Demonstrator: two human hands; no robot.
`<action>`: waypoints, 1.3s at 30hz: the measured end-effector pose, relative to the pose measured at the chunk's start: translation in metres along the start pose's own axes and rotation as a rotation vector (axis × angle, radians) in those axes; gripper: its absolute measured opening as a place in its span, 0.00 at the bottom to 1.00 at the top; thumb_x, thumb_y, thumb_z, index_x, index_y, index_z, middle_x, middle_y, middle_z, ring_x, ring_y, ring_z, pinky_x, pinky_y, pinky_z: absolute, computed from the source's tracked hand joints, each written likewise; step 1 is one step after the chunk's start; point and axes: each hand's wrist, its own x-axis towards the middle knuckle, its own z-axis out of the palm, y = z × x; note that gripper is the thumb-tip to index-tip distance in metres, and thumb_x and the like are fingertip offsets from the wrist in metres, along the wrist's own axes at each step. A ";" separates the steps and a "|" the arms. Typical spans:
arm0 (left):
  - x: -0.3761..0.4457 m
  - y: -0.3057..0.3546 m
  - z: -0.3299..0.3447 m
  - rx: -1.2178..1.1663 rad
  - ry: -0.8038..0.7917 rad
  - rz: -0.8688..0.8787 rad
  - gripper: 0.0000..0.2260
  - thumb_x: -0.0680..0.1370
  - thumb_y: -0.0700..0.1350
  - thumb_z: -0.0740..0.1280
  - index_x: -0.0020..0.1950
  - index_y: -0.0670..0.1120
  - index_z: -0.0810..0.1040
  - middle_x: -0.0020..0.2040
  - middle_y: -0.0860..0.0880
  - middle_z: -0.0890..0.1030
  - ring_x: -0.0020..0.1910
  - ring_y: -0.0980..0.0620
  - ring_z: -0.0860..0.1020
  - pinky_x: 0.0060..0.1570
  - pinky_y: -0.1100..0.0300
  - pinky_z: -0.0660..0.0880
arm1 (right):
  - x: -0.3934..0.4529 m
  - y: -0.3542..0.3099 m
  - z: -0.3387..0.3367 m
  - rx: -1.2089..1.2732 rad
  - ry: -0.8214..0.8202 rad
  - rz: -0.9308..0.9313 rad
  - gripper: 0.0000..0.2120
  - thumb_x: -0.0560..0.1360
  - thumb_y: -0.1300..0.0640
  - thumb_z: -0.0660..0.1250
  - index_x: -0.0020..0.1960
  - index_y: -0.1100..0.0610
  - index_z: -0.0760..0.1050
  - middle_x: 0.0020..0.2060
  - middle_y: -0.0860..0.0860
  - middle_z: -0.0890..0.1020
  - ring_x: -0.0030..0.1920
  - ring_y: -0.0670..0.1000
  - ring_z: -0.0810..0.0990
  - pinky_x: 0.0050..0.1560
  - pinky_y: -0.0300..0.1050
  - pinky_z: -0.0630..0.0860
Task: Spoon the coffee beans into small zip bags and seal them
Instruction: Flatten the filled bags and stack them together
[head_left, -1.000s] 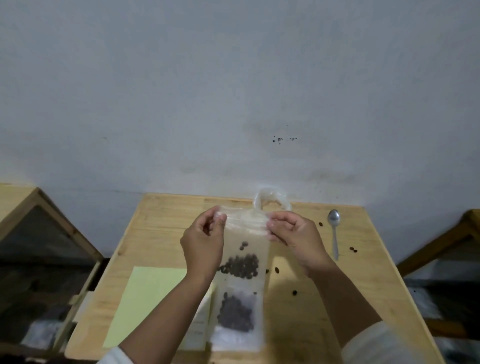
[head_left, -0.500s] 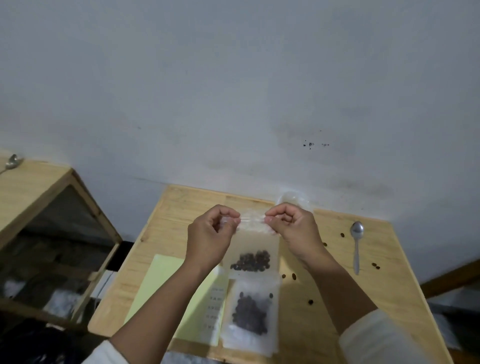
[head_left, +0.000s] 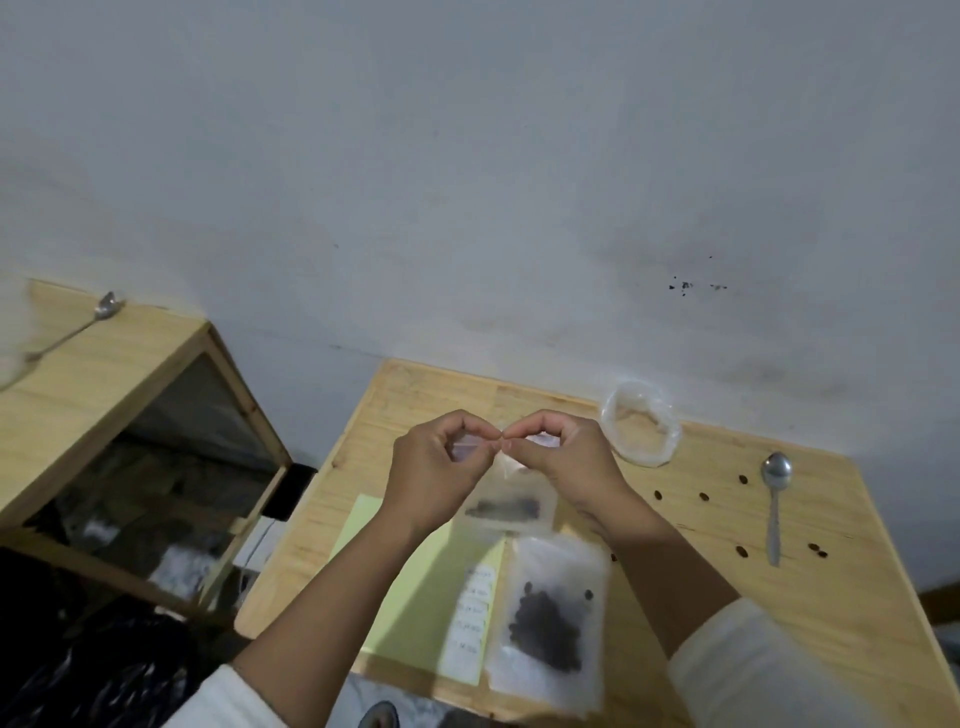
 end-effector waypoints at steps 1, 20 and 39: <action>0.001 -0.003 -0.004 -0.014 0.006 0.001 0.04 0.72 0.45 0.71 0.40 0.54 0.81 0.33 0.63 0.80 0.28 0.62 0.72 0.32 0.73 0.66 | 0.001 -0.001 0.005 0.019 0.008 0.002 0.02 0.68 0.64 0.73 0.40 0.58 0.81 0.38 0.49 0.83 0.39 0.43 0.79 0.36 0.32 0.75; 0.021 -0.110 -0.106 -0.138 -0.225 -0.122 0.07 0.76 0.41 0.68 0.48 0.53 0.80 0.49 0.57 0.82 0.34 0.61 0.78 0.39 0.66 0.75 | -0.030 0.144 0.078 -0.794 0.304 0.413 0.10 0.76 0.57 0.63 0.53 0.59 0.80 0.46 0.53 0.79 0.46 0.50 0.76 0.48 0.39 0.69; 0.033 -0.105 -0.107 -0.192 -0.310 -0.137 0.10 0.77 0.39 0.66 0.53 0.53 0.79 0.55 0.54 0.80 0.54 0.54 0.77 0.36 0.74 0.73 | -0.007 0.072 0.096 -0.619 0.426 0.193 0.04 0.75 0.61 0.64 0.42 0.60 0.74 0.33 0.48 0.75 0.35 0.46 0.71 0.33 0.33 0.66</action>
